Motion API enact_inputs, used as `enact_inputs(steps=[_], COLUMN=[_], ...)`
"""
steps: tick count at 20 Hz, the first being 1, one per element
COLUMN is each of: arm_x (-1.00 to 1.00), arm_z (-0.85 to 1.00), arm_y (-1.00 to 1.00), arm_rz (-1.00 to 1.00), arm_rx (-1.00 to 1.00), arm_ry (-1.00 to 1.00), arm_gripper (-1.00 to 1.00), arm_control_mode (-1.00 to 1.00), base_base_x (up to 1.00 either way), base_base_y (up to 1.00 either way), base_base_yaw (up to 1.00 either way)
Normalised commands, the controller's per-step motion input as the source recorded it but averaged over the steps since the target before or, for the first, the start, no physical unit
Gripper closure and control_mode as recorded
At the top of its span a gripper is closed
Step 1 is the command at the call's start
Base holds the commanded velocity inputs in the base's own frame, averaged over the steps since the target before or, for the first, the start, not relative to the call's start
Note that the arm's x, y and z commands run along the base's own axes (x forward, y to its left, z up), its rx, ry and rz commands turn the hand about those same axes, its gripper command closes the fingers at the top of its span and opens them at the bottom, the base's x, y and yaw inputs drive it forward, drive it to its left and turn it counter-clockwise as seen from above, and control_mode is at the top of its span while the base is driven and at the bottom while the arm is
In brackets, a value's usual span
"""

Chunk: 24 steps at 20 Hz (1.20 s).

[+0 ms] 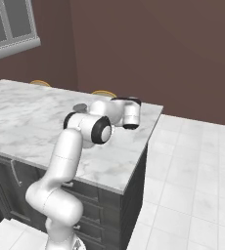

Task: Place the pitcher and cup on the dining counter for serving.

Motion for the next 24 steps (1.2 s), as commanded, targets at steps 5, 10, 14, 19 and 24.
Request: enact_inputs(steps=[5,10,14,19,24], arm_x=[-0.24,-0.4,-0.56,-0.78,-0.91], arm_z=[0.0,0.0,0.14,0.43,0.59], arm_y=[-0.51,-0.76,-0.77,-0.66,-0.42], arm_rz=[-0.03,-0.03,-0.11,-0.27,-0.41], arm_rx=[0.0,0.0,0.0,-0.01,-0.05], arm_ry=[0.0,0.02,0.09,0.15,0.17], arm_gripper=[-1.0,-1.0,-1.0,-1.0,-1.0], arm_control_mode=[-1.0,-1.0,-1.0,-1.0,-1.0], base_base_x=[0.0,0.0,0.0,0.0,0.0], base_base_y=[0.0,0.0,0.0,0.0,0.0], base_base_yaw=[0.0,0.0,0.0,0.0,0.0])
